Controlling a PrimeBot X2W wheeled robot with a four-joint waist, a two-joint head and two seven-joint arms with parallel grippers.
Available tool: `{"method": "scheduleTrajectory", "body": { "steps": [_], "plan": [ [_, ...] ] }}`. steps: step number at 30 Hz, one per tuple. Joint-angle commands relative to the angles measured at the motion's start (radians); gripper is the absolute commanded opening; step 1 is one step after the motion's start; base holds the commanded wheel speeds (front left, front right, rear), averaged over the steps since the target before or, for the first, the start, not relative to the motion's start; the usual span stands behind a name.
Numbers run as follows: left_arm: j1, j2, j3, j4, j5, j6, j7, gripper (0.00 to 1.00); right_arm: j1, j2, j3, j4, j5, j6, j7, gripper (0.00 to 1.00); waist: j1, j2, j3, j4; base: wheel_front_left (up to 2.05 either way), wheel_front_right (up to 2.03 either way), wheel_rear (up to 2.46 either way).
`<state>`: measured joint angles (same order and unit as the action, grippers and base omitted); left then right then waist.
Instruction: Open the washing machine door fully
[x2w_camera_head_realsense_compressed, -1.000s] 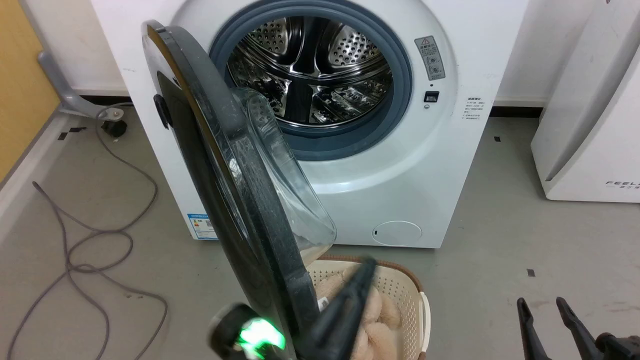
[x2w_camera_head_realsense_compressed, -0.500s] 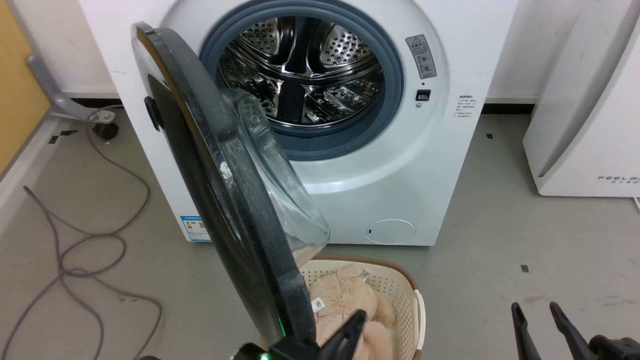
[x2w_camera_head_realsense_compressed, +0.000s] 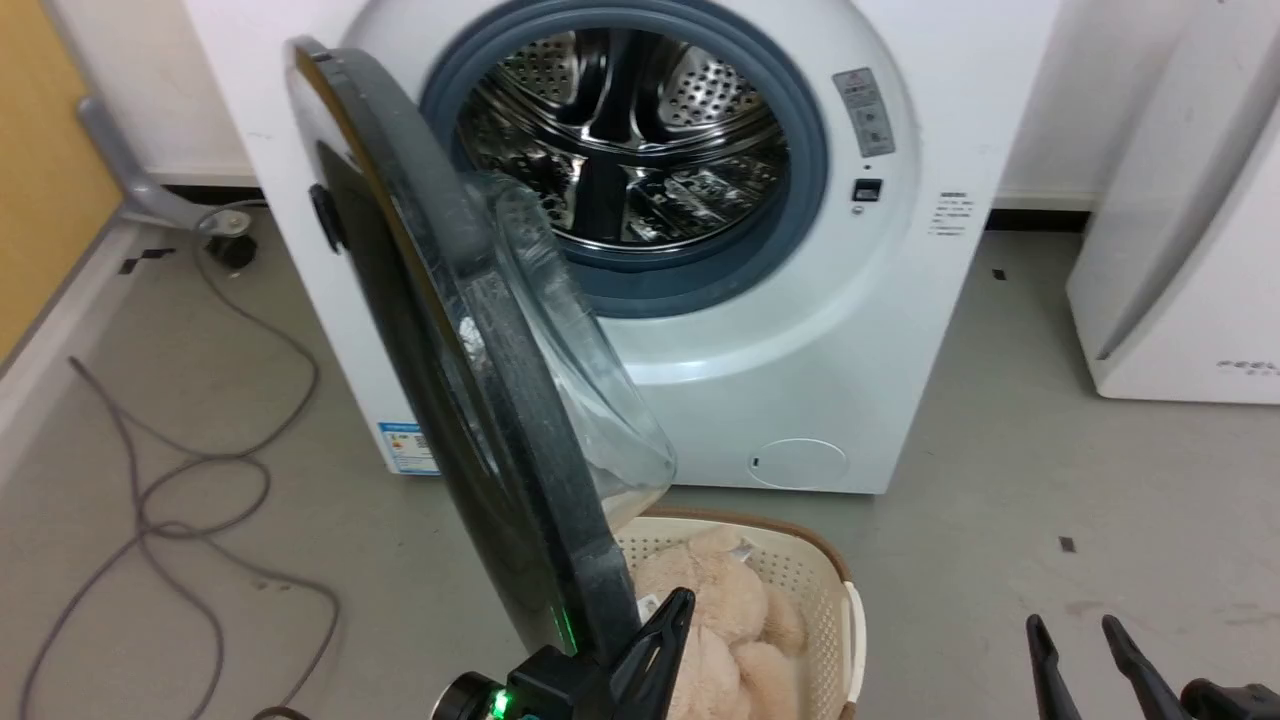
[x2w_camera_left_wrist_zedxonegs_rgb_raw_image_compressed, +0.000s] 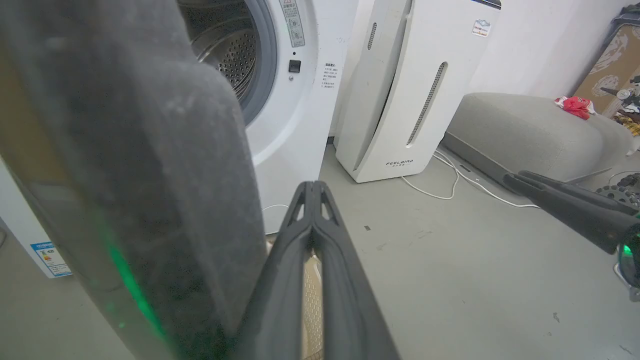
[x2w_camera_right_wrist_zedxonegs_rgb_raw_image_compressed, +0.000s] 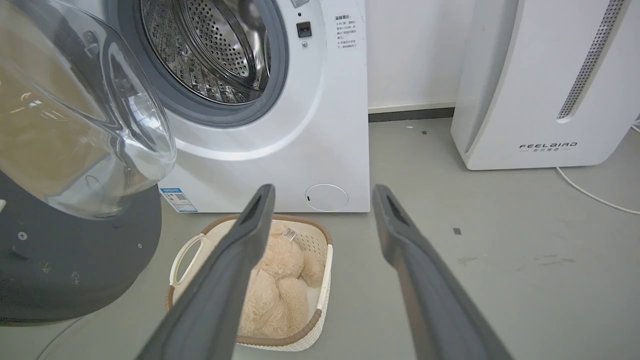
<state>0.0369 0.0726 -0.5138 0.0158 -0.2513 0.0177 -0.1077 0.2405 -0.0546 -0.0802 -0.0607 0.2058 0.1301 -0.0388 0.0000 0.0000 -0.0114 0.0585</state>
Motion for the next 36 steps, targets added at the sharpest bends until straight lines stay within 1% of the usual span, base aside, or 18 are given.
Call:
{"method": "scheduleTrajectory", "body": {
  "steps": [1,8,12,18,22,27,32,36],
  "plan": [
    [-0.002,-0.004,0.003,0.000,-0.006,0.010,-0.006,0.00,0.001,0.004,-0.003,0.004,0.005,0.001,-0.008,1.00,0.0000,0.0000,-0.001,0.017,0.00,0.00,0.00],
    [0.008,-0.001,0.006,-0.015,-0.009,0.028,-0.015,0.00,-0.003,0.004,-0.015,0.004,0.001,0.001,-0.010,1.00,0.0000,0.0000,0.005,0.108,0.00,0.00,0.00],
    [0.026,-0.001,0.014,-0.036,-0.023,0.040,-0.018,0.00,-0.008,0.004,-0.027,0.001,-0.003,0.001,-0.011,1.00,0.0000,0.0000,0.012,0.173,0.00,0.00,0.00],
    [0.052,0.002,0.029,-0.077,-0.032,0.066,-0.029,0.00,-0.011,0.004,-0.045,-0.006,-0.013,0.001,-0.011,1.00,0.0000,0.0000,0.026,0.292,0.00,0.00,0.00],
    [0.069,0.008,0.059,-0.093,-0.048,0.085,-0.038,0.00,-0.022,0.004,-0.046,-0.009,-0.011,0.001,-0.011,1.00,0.0000,0.0000,0.039,0.344,0.00,0.00,0.00],
    [0.057,0.027,0.120,-0.082,-0.073,0.101,-0.063,0.00,-0.031,0.004,-0.049,-0.004,-0.006,0.001,-0.016,1.00,0.0000,0.0000,0.052,0.382,0.00,0.00,0.00],
    [0.008,0.047,0.209,-0.030,-0.110,0.109,-0.102,0.00,-0.038,0.004,-0.047,-0.003,-0.015,0.001,-0.017,1.00,0.0000,0.0000,0.066,0.391,0.00,0.00,0.00],
    [-0.047,0.069,0.291,0.019,-0.131,0.118,-0.130,0.00,-0.047,0.004,-0.044,-0.011,-0.026,0.001,-0.011,1.00,0.0000,0.0000,0.089,0.383,0.00,0.00,0.00]
  ]
}}
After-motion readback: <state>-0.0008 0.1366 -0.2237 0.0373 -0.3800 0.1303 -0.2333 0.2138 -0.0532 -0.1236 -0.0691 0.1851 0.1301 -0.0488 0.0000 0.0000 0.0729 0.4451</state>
